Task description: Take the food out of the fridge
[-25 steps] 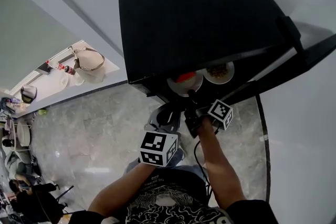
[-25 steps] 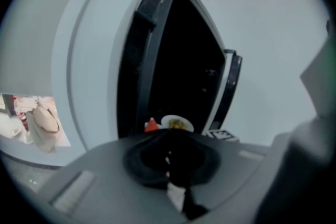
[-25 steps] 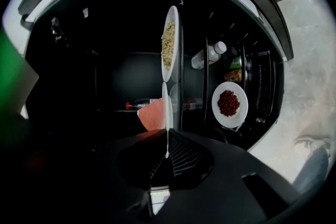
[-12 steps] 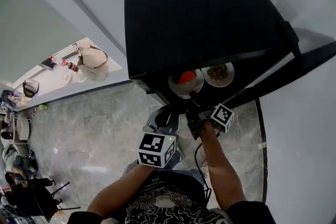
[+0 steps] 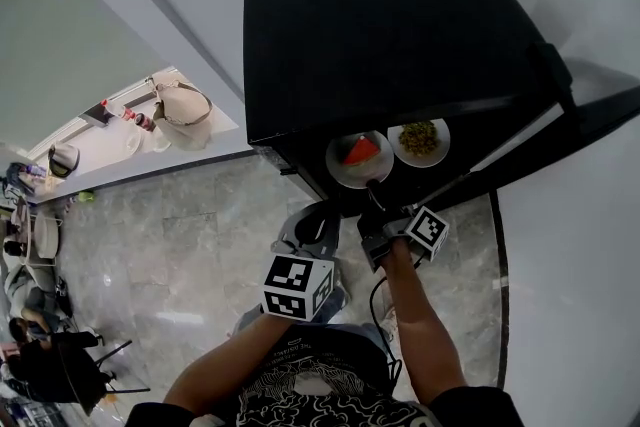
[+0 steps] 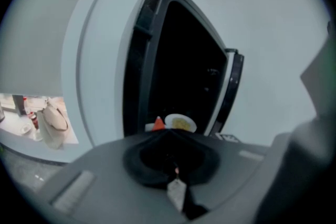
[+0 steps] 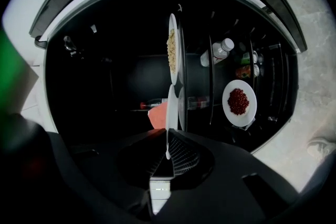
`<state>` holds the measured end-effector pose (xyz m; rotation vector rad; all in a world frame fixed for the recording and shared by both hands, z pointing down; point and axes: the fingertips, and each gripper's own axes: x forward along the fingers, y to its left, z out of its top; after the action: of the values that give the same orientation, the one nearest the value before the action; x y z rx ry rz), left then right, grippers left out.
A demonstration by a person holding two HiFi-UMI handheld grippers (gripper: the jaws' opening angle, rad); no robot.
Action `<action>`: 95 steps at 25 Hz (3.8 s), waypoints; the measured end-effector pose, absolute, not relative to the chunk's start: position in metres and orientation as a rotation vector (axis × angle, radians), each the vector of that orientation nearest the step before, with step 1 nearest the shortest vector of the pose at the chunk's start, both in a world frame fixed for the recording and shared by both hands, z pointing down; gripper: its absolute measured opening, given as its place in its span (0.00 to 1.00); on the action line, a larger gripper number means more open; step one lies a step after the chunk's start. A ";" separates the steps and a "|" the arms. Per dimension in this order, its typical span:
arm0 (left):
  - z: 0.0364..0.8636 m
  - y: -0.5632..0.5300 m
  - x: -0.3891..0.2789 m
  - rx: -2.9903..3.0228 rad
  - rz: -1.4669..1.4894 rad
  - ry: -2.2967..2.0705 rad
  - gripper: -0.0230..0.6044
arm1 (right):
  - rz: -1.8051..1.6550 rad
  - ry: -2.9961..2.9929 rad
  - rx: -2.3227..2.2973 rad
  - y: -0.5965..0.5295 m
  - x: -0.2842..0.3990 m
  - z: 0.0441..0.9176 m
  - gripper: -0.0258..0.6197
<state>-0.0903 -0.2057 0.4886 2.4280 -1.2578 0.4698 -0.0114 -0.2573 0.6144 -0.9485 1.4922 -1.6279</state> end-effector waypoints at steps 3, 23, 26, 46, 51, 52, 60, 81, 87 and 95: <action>0.489 -0.206 -0.091 2.425 0.469 -1.264 0.04 | -1.601 1.525 -0.933 -0.257 -0.010 0.610 0.05; 0.442 -0.196 -0.077 2.401 0.315 -1.398 0.04 | -1.445 1.667 -0.769 -0.200 0.029 0.479 0.05; 0.424 -0.188 -0.077 2.395 0.256 -1.450 0.04 | -1.442 1.695 -0.739 -0.178 0.038 0.452 0.05; 0.342 -0.133 -0.097 2.329 0.045 -1.727 0.04 | -1.538 1.886 -0.472 -0.074 0.057 0.297 0.05; 0.327 -0.129 -0.103 2.332 0.011 -1.753 0.04 | -1.523 1.931 -0.424 -0.088 0.044 0.257 0.05; 0.324 -0.128 -0.105 2.332 0.005 -1.757 0.04 | -1.519 1.938 -0.421 -0.092 0.042 0.250 0.05; 0.302 -0.139 -0.115 2.383 -0.010 -1.759 0.04 | -1.445 1.968 -0.468 -0.156 0.011 0.218 0.05; 0.307 -0.146 -0.148 2.438 0.017 -1.661 0.04 | -1.394 1.728 -0.678 -0.219 -0.030 0.247 0.05; 0.312 -0.144 -0.138 2.445 0.022 -1.645 0.04 | -1.346 1.741 -0.666 -0.221 -0.028 0.245 0.07; 0.310 -0.132 -0.126 2.452 0.020 -1.628 0.04 | -1.338 1.775 -0.676 -0.213 -0.023 0.245 0.07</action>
<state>-0.1264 -0.1318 0.3097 2.4518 -1.6284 0.0197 -0.0231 -0.2125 0.2452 -0.6756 1.7753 -1.3377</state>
